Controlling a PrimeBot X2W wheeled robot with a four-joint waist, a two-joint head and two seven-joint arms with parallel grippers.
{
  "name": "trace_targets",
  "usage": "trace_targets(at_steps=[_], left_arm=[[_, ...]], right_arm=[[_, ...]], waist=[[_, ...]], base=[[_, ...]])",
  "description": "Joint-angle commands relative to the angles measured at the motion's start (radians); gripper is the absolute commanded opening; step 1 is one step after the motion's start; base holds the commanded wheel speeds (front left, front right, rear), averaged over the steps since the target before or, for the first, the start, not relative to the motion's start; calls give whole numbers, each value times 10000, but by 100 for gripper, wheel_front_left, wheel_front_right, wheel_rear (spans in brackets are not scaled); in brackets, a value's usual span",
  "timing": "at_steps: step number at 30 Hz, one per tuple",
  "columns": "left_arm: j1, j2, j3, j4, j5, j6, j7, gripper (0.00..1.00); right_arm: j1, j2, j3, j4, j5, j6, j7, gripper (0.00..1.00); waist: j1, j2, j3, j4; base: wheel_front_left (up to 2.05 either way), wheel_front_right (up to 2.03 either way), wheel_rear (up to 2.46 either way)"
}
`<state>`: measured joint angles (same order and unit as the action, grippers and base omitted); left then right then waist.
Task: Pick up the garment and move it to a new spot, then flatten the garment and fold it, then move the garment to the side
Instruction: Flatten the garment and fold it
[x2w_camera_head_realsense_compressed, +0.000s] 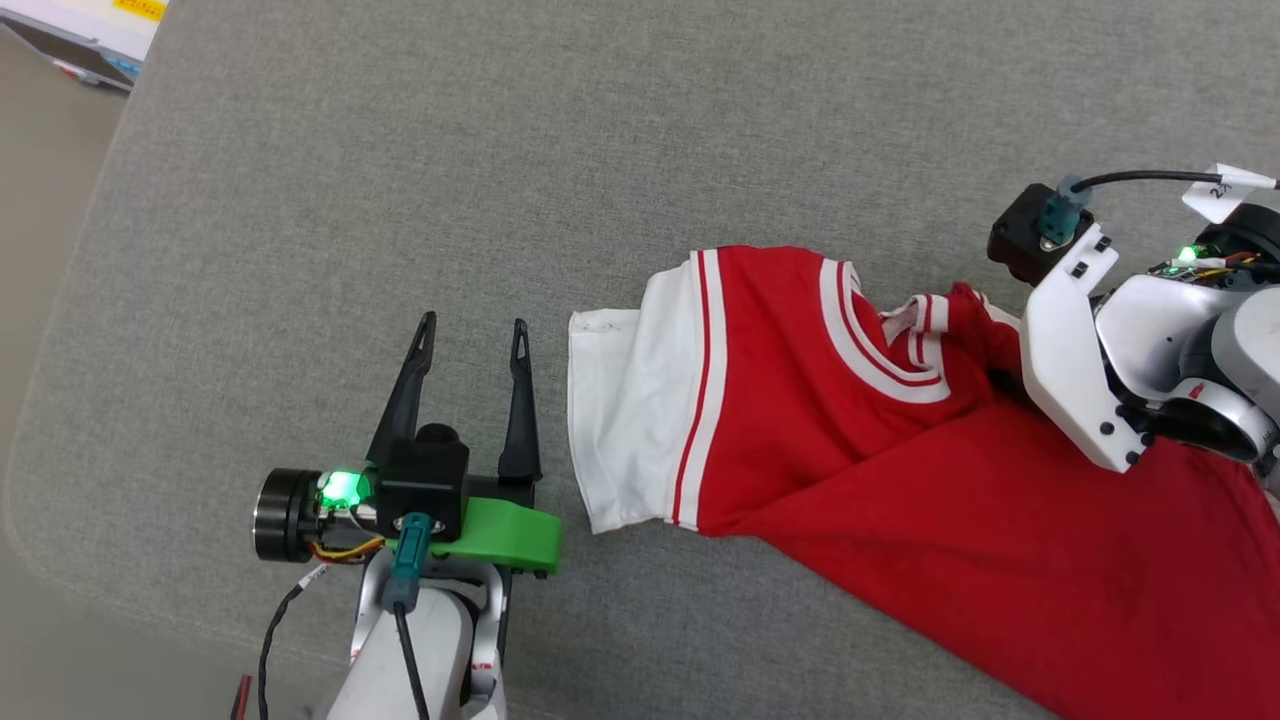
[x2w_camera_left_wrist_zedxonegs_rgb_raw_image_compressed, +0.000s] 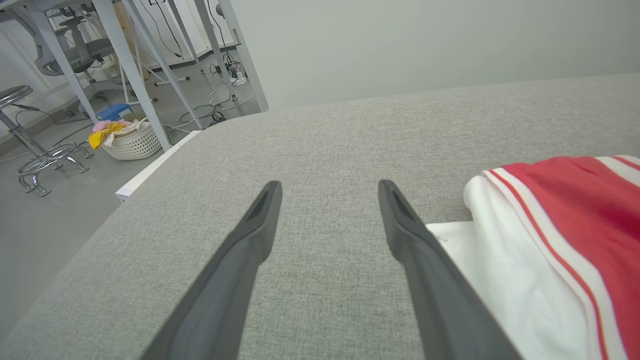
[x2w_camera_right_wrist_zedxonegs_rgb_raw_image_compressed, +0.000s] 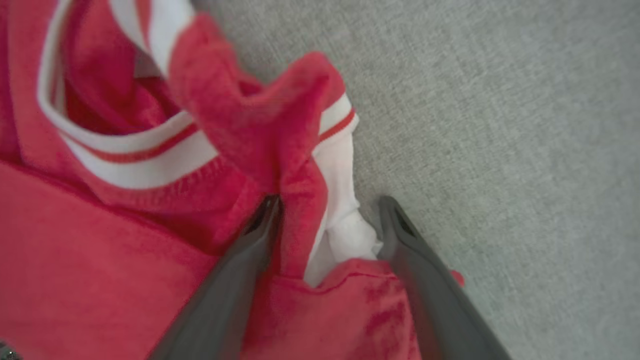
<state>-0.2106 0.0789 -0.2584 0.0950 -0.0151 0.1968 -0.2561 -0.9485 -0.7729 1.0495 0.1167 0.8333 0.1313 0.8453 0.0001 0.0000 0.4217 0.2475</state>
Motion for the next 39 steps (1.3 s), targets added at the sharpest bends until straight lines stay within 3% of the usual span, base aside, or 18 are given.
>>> trace_targets(at_steps=[1, 5, 6, 7, 17, 24, 32, 39], left_arm=[[-222, -80, -39, 13, -43, 30, -57, 100], [-288, -124, -48, 60, -67, 70, -57, 100], [-287, -127, -39, 70, -65, 77, -57, 100], [-281, -130, -29, 88, -59, 80, -57, 100], [97, -34, 107, 237, -14, 55, -57, 100], [717, 107, 212, 282, -12, 98, -57, 100], [1526, 211, 297, 214, -37, 153, -57, 100], [1844, 270, 341, 180, -29, 134, -57, 100]], right_arm=[[-52, 24, 363, 313, 67, -6, -87, 100], [-133, 16, 1327, 866, 212, -6, -387, 100], [-203, 22, 1440, 921, 222, -6, -537, 45], [-295, 34, 1537, 996, 202, -6, -787, 0], [-1102, 118, 1551, 942, -414, -6, -4361, 0], [-77, -140, 319, 194, -888, -6, -6325, 0], [3485, -328, -3113, -968, -1538, -6, -7205, 0], [7710, 820, -7291, -2401, -2834, -6, -6763, 0]], waist=[[-1, 0, 270, 265], [-1, 0, 292, 284], [-1, 0, 277, 265], [-1, 0, 248, 241], [-1, 0, -746, -241], [-1, 0, -1676, -668], [-1, 0, -2410, -1221], [-1, 0, -2667, -1723]], base=[[0, 0, 0], [0, 0, 0], [0, 0, 0], [0, 0, 0], [0, 0, 0], [0, 0, 0], [0, 0, 0], [0, 0, 0]])
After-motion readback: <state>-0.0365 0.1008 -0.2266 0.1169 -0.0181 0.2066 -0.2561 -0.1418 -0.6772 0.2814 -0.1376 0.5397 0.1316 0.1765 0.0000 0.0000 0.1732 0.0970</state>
